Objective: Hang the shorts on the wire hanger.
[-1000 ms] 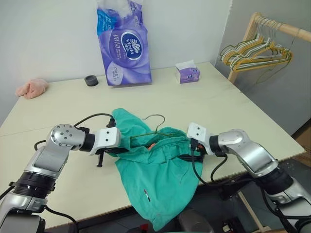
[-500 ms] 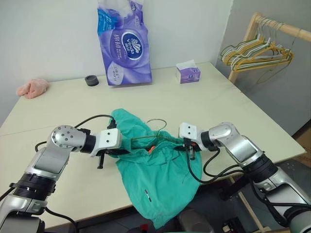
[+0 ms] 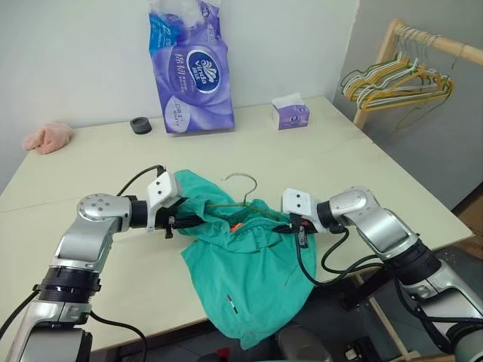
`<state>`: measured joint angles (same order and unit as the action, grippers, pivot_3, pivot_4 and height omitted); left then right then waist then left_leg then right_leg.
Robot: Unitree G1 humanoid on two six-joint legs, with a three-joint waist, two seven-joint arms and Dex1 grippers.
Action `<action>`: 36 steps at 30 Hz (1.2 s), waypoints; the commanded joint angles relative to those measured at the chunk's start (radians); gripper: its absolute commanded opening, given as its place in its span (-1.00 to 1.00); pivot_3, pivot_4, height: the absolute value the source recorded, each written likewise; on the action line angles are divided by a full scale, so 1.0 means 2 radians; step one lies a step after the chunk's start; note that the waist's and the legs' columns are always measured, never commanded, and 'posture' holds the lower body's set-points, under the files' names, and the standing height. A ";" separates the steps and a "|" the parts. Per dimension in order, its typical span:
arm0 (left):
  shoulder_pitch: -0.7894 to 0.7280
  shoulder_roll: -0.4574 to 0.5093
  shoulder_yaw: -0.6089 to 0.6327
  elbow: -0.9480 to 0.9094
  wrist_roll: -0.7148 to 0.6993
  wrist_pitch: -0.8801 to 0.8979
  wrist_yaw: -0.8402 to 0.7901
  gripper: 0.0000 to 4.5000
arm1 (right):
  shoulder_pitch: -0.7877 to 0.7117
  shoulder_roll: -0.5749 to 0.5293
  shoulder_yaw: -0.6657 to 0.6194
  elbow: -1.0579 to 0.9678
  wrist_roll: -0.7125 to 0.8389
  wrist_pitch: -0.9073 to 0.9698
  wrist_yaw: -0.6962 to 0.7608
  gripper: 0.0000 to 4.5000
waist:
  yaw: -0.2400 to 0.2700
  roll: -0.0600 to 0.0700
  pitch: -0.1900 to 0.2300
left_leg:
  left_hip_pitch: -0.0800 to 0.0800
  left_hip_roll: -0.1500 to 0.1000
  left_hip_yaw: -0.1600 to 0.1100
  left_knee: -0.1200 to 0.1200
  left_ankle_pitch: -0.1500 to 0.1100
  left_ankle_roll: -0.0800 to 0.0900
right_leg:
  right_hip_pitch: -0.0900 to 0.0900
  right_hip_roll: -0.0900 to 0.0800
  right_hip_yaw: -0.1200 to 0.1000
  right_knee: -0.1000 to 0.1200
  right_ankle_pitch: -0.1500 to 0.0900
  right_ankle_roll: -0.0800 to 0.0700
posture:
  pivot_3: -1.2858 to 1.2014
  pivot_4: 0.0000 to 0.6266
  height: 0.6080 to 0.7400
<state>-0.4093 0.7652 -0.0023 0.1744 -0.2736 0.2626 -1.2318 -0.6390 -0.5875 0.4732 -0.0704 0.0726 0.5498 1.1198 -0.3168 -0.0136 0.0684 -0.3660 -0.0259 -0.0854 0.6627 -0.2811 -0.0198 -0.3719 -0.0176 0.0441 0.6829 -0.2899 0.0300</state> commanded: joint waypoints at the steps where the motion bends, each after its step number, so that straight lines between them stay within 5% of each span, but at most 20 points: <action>1: -0.009 0.018 0.012 0.012 0.000 -0.022 -0.011 0.52 | -0.002 -0.013 -0.026 -0.030 0.016 0.011 0.010 -1.00 | -0.001 0.000 0.000 | 0.000 0.000 0.000 0.000 0.000 0.000 | 0.000 0.000 0.000 0.000 0.000 0.000 | -0.25 -0.93 1.00; 17: -0.035 0.035 -0.011 0.058 0.029 -0.085 -0.043 0.52 | 0.004 -0.064 -0.048 -0.059 0.046 0.041 0.038 -1.00 | -0.008 0.000 0.000 | 0.000 0.000 0.000 0.000 0.000 0.000 | 0.000 0.000 0.000 0.000 0.000 0.000 | -0.26 -0.93 1.00; 25: -0.049 0.026 0.026 0.018 -0.072 0.084 -0.048 0.52 | 0.010 -0.067 -0.062 -0.060 0.065 0.059 0.034 -1.00 | -0.009 0.000 0.000 | 0.000 0.000 0.000 0.000 0.000 0.000 | 0.000 0.000 0.000 0.000 0.000 0.000 | -0.26 -0.93 1.00; 29: -0.028 0.037 0.022 -0.016 -0.074 0.091 -0.056 0.98 | 0.014 -0.066 -0.061 -0.066 0.065 0.057 0.033 -1.00 | -0.009 0.000 0.000 | 0.000 0.000 0.000 0.000 0.000 0.000 | 0.000 0.000 0.000 0.000 0.000 0.000 | -0.26 -0.93 1.00; 36: -0.019 0.048 0.007 0.003 -0.019 0.008 -0.054 0.98 | 0.013 -0.075 -0.062 -0.067 0.065 0.048 0.043 -1.00 | -0.007 0.000 0.000 | 0.000 0.000 0.000 0.000 0.000 0.000 | 0.000 0.000 0.000 0.000 0.000 0.000 | -0.26 -0.94 1.00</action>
<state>-0.4349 0.8477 0.0058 0.1783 -0.3260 0.3152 -1.3422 -0.6004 -0.7283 0.3817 -0.1706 0.1812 0.6621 1.1979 -0.3309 -0.0137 0.0684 -0.3664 -0.0259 -0.0855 0.6626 -0.2811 -0.0199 -0.3719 -0.0179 0.0441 0.6821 -0.2900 0.0300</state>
